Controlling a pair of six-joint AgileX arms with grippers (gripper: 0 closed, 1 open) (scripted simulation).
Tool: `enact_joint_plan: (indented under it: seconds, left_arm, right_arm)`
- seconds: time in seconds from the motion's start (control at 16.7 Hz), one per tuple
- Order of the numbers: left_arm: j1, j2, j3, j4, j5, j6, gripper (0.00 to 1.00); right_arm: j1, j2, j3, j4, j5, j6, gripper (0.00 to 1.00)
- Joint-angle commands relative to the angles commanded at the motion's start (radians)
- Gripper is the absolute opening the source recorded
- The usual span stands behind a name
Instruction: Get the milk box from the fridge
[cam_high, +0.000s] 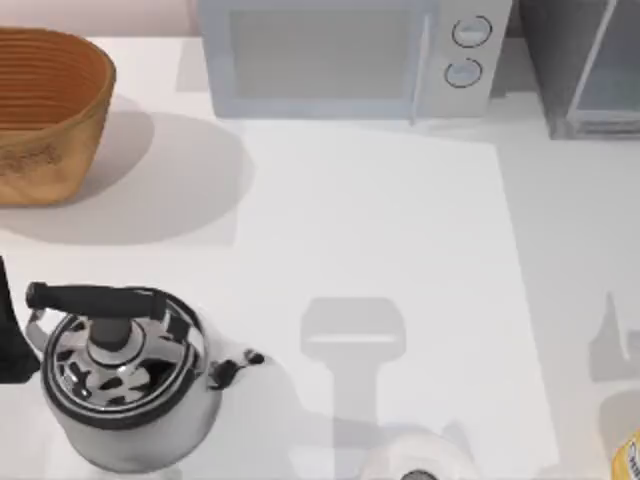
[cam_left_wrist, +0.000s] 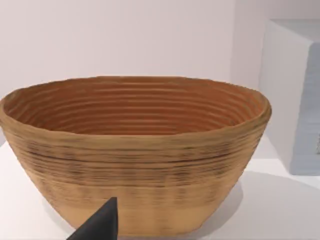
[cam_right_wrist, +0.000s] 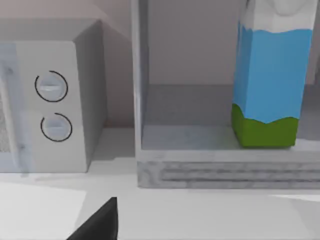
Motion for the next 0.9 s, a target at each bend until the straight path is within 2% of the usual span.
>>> enact_joint_plan:
  seconds: [0.24, 0.42, 0.6, 0.9]
  left_arm:
    - [0.000, 0.000, 0.000, 0.000, 0.000, 0.000, 1.00]
    - [0.000, 0.000, 0.000, 0.000, 0.000, 0.000, 1.00]
    - [0.000, 0.000, 0.000, 0.000, 0.000, 0.000, 1.00]
    - [0.000, 0.000, 0.000, 0.000, 0.000, 0.000, 1.00]
  right_arm:
    - [-0.012, 0.031, 0.005, 0.031, -0.012, -0.001, 1.00]
    - [-0.057, 0.155, 0.023, 0.157, -0.055, -0.003, 1.00]
    - [-0.127, 0.373, 0.048, 0.367, -0.119, -0.004, 1.00]
    - [-0.266, 0.880, 0.090, 0.799, -0.252, 0.002, 1.00]
